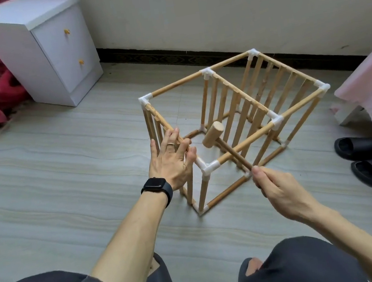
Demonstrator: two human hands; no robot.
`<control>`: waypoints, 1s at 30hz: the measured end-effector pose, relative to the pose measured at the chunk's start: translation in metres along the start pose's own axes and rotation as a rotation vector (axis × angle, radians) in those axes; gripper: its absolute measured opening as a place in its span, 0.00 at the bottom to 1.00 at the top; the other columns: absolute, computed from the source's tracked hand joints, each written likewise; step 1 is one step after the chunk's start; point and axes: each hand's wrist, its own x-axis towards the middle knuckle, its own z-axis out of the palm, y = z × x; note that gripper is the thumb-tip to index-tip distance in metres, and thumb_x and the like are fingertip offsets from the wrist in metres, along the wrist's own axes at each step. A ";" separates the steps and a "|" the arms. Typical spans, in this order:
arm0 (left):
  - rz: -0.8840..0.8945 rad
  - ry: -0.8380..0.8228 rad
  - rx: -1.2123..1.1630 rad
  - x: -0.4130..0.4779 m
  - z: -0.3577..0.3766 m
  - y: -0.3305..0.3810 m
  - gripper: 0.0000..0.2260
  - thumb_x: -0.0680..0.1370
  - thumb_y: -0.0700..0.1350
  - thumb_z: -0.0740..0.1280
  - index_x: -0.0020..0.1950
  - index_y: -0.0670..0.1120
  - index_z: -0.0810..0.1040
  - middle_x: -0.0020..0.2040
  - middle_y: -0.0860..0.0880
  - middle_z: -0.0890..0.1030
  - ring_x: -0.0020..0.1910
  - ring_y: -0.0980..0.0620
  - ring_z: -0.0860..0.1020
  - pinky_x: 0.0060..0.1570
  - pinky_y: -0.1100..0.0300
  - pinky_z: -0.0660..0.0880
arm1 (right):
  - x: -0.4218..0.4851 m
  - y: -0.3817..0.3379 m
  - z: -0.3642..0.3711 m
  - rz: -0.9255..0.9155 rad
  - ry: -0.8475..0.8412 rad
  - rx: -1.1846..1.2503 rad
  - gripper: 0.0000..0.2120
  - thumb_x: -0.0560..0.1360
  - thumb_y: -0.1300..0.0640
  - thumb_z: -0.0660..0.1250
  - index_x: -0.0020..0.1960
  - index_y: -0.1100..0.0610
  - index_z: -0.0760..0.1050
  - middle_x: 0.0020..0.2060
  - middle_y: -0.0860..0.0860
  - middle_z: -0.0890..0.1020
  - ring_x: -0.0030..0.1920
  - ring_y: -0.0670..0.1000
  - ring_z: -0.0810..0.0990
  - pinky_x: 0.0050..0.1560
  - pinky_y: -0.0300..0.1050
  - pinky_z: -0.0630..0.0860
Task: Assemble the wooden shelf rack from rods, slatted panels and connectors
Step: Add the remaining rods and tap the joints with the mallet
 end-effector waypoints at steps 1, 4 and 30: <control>0.022 0.028 0.018 0.002 -0.006 -0.003 0.26 0.82 0.64 0.38 0.73 0.61 0.66 0.83 0.53 0.52 0.81 0.54 0.44 0.75 0.43 0.34 | 0.007 -0.003 0.002 0.009 0.041 0.047 0.24 0.79 0.36 0.52 0.36 0.50 0.72 0.25 0.45 0.71 0.27 0.44 0.67 0.29 0.42 0.65; 0.023 0.121 0.091 0.019 -0.025 -0.017 0.26 0.81 0.63 0.39 0.71 0.59 0.68 0.78 0.53 0.64 0.79 0.53 0.54 0.75 0.44 0.44 | 0.037 -0.013 0.006 0.041 0.087 0.103 0.22 0.83 0.43 0.55 0.43 0.56 0.77 0.27 0.47 0.72 0.27 0.47 0.68 0.29 0.44 0.66; -0.132 0.164 -0.077 0.092 0.003 -0.061 0.31 0.78 0.61 0.38 0.80 0.53 0.52 0.82 0.57 0.41 0.78 0.59 0.31 0.78 0.44 0.34 | 0.291 -0.081 0.068 -0.429 0.033 -0.232 0.19 0.85 0.44 0.48 0.46 0.54 0.70 0.26 0.49 0.74 0.24 0.48 0.73 0.26 0.43 0.68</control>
